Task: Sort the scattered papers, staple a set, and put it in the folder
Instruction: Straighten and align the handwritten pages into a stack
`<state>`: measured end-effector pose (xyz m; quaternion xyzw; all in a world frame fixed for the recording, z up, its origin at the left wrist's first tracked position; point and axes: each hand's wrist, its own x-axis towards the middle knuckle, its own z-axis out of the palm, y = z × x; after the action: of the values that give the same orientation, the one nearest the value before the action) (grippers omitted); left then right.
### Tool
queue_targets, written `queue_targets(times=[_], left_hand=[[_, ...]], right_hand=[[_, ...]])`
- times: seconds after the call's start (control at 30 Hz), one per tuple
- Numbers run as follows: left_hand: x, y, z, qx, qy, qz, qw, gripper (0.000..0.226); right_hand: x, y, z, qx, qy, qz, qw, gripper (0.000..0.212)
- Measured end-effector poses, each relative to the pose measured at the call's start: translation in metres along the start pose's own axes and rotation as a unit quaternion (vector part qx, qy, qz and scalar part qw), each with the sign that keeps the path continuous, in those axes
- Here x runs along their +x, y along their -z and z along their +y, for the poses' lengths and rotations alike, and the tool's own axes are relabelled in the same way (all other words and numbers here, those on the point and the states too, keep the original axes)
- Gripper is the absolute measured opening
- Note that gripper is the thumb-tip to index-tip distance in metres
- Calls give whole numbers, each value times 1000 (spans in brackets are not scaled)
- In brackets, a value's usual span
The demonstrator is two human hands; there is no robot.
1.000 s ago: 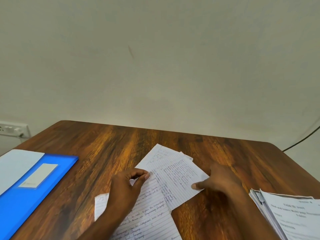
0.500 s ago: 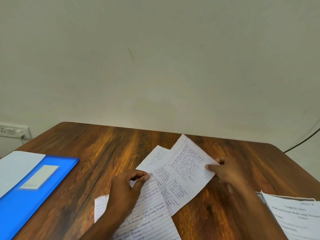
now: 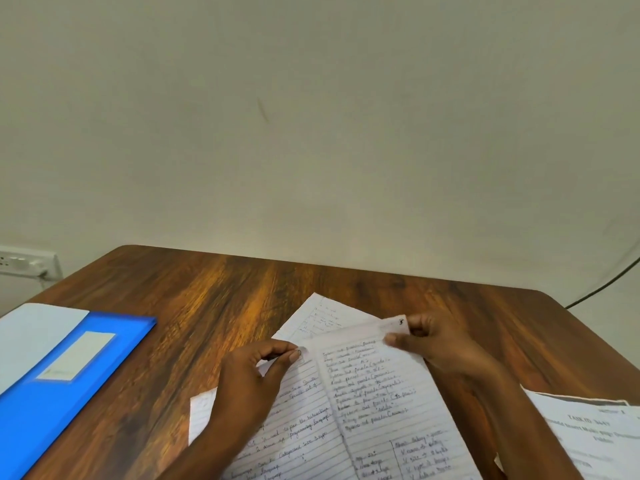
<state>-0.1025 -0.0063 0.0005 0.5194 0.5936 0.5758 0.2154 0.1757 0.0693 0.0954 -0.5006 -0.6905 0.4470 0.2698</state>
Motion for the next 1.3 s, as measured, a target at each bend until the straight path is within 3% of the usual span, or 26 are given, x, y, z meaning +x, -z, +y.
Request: queue_targets(times=[0.3, 0.6, 0.73, 1.0, 1.1, 1.3], left_hand=[[0, -1, 0, 5, 1, 0, 1000, 9], [0, 1, -5, 15, -10, -4, 1000, 7], [1, -1, -6, 17, -6, -1, 1000, 9], [0, -2, -5, 19, -7, -3, 1000, 8], [0, -2, -6, 25, -12, -2, 1000, 8], [-1, -2, -5, 9, -8, 12, 1000, 8]], right_hand=[[11, -39, 2, -8, 34, -36, 999, 14], [14, -46, 5, -19, 30, -48, 998, 32], [15, -48, 7, -3, 21, -16, 1000, 37], [16, -85, 1, -22, 57, 103, 993, 9], [15, -99, -3, -13, 73, 112, 991, 15], [11, -109, -9, -1, 62, 90, 994, 3]])
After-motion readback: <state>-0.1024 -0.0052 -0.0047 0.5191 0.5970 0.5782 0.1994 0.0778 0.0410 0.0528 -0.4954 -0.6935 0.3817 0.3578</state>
